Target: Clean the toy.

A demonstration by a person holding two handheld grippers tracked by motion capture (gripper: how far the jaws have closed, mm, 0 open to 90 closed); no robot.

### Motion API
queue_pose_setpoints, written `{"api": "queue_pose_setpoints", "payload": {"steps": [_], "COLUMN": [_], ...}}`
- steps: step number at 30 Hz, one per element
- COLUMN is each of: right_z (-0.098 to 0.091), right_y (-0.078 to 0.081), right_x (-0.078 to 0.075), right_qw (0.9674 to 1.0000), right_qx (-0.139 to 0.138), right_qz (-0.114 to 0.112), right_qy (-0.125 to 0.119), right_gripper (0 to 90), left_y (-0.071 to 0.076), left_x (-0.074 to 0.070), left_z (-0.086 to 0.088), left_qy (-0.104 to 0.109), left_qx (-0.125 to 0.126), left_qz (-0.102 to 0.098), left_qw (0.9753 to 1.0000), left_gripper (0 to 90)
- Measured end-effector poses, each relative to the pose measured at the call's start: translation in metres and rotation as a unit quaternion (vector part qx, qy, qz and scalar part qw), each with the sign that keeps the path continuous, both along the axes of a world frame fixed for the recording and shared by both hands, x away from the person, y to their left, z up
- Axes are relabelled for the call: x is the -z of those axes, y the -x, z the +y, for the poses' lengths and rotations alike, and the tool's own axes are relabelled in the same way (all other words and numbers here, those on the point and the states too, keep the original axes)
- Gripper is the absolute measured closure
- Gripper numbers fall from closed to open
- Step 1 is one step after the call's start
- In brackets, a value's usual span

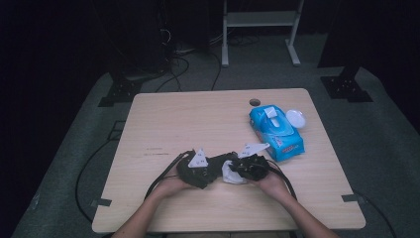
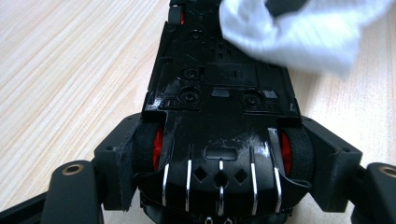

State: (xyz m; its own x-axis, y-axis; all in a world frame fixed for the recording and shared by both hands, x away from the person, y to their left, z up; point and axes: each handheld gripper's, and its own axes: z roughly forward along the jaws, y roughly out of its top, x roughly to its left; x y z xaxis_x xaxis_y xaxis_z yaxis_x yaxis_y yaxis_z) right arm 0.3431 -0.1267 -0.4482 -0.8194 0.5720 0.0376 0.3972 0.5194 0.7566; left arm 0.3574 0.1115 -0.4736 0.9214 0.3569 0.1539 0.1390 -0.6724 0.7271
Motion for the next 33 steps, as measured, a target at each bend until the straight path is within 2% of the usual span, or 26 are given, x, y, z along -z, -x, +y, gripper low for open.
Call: {"api": "queue_pose_setpoints", "payload": {"steps": [2,4,5,8,9,11,15,17,18,20,23,28,31,33], "right_z": [0.008,0.011,0.009,-0.005,-0.005,-0.014,-0.002,0.004,0.006,0.002,-0.009,-0.020,-0.017,-0.004], "right_y": [0.000,-0.004,-0.008,-0.020,-0.020,-0.034,-0.042,-0.046,-0.048,-0.050,-0.045,-0.022,-0.013,-0.006], "right_x": [0.000,-0.002,-0.002,-0.001,-0.001,0.000,-0.001,-0.001,-0.001,-0.001,0.001,0.002,0.001,0.000], "right_qw": [1.0000,0.9999,0.9999,0.9989,0.9989,0.9967,0.9967,0.9971,0.9971,0.9968,0.9970,0.9977,0.9986,0.9995], "right_qx": [-0.009,-0.005,0.003,0.046,0.046,0.081,0.081,0.075,0.076,0.079,0.078,0.065,0.051,0.029], "right_qz": [-0.001,-0.006,-0.010,0.001,0.001,0.008,0.001,-0.005,-0.008,-0.001,0.000,-0.002,0.000,-0.002], "right_qy": [0.002,0.007,0.011,0.013,0.013,0.006,-0.003,0.001,0.004,0.000,0.006,0.020,0.016,0.011], "right_gripper": [84.5,84.5,84.6,84.6,84.6,84.6,84.5,84.5,84.5,84.6,84.5,84.6,84.7,84.6], "left_y": [0.000,0.000,0.001,0.000,0.000,-0.001,0.000,0.000,0.000,0.000,-0.001,-0.001,0.000,0.000], "left_x": [0.001,0.000,0.000,-0.001,-0.001,0.000,0.000,-0.001,-0.001,-0.001,0.000,0.000,0.000,0.000], "left_z": [0.000,0.001,0.001,0.002,0.002,0.002,0.002,0.002,0.002,0.002,0.002,0.002,0.001,0.000], "left_qy": [-0.001,-0.001,-0.001,0.003,0.003,0.006,0.003,0.004,0.004,0.004,0.008,0.009,0.008,0.009], "left_qx": [0.000,0.001,0.002,0.005,0.005,0.007,0.006,0.004,0.003,0.005,0.006,0.003,0.000,-0.001], "left_qz": [0.002,0.002,0.001,0.001,0.001,0.003,0.002,0.002,0.003,0.003,0.006,0.008,0.007,0.005], "left_qw": [1.0000,1.0000,1.0000,1.0000,1.0000,1.0000,1.0000,1.0000,1.0000,1.0000,0.9999,0.9999,0.9999,0.9999], "left_gripper": [24.6,24.6,24.7,24.7,24.7,24.7,24.7,24.7,24.7,24.8,24.7,24.8,24.8,24.8]}}
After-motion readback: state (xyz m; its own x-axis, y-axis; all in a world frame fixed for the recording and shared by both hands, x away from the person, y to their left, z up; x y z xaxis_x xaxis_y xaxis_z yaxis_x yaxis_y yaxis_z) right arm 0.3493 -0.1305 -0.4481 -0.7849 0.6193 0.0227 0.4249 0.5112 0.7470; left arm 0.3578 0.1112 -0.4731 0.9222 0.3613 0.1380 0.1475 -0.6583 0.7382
